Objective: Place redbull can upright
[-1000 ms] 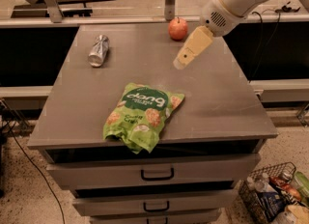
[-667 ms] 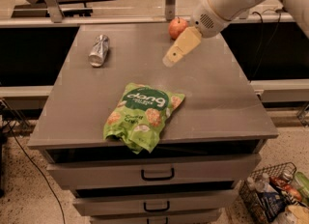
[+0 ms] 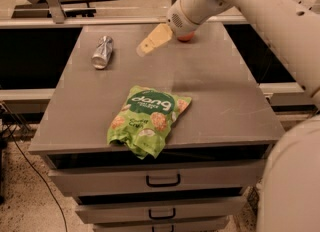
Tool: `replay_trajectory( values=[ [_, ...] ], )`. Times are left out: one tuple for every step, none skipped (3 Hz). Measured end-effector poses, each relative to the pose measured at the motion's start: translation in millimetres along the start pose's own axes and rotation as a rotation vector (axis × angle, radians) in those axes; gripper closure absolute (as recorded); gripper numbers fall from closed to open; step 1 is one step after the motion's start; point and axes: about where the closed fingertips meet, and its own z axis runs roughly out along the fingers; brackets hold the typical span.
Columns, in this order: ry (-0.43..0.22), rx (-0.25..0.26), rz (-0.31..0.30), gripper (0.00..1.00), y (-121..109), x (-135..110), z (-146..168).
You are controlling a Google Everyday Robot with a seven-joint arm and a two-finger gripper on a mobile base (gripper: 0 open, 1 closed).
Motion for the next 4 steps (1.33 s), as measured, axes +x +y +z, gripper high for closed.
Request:
replay_trajectory(
  values=[
    [-0.040,0.023,0.081,0.00,-5,-28,28],
    [-0.062,0.035,0.147,0.00,-6,-54,57],
    [-0.019,0.060,0.205,0.00,3,-74,90],
    [0.068,0.084,0.271,0.00,17,-87,129]
  ],
)
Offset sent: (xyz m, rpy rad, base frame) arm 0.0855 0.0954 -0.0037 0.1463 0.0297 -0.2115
